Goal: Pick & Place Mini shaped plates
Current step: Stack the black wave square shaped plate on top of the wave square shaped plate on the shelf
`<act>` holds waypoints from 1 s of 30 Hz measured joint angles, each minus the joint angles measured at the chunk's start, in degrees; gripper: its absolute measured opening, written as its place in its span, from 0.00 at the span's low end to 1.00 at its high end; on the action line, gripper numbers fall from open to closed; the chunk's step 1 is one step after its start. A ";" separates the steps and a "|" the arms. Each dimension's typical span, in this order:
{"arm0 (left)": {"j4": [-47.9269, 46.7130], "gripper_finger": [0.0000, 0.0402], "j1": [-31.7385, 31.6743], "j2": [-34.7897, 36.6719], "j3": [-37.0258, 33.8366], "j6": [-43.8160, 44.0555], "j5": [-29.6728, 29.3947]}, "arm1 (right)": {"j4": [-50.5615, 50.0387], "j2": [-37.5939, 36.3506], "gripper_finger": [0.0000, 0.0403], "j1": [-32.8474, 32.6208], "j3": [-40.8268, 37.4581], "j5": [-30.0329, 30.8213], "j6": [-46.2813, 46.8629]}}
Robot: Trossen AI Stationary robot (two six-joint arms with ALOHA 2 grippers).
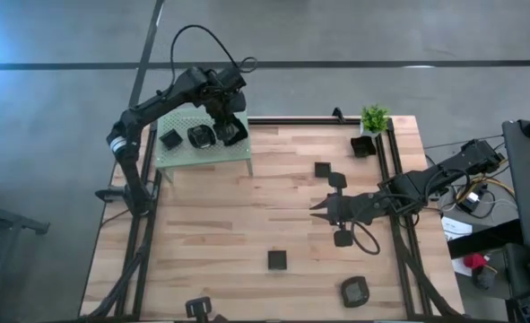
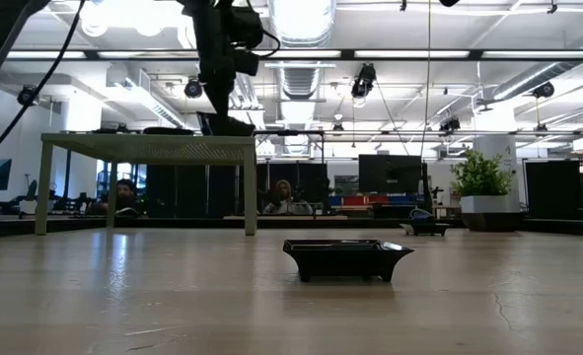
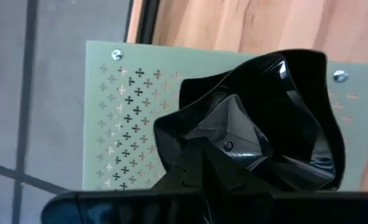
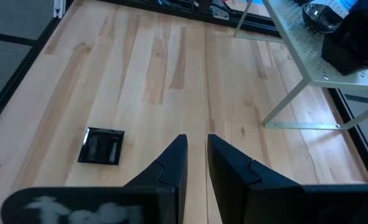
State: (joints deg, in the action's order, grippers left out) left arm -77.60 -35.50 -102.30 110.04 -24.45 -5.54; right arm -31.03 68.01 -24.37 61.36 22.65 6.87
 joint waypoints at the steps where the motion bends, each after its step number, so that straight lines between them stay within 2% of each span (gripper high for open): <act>1: 0.10 0.00 0.01 0.01 0.01 -0.08 -0.67 | 0.00 0.00 0.15 0.01 0.00 0.00 0.00; 13: -0.08 0.00 0.12 3.13 3.82 0.16 -2.52 | 0.02 0.02 0.15 0.01 0.00 -0.02 0.00; 20: -0.42 0.00 0.14 2.68 1.65 0.65 -4.68 | 0.02 0.00 0.15 0.01 0.00 -0.02 0.12; 30: -0.03 0.00 0.14 2.47 -2.47 0.83 -4.66 | 0.02 0.00 0.15 0.01 0.00 -0.04 0.02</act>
State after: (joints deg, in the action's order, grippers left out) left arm -77.63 -35.35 -99.83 107.57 -23.61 -10.20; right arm -31.00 68.01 -24.36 61.36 22.61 6.90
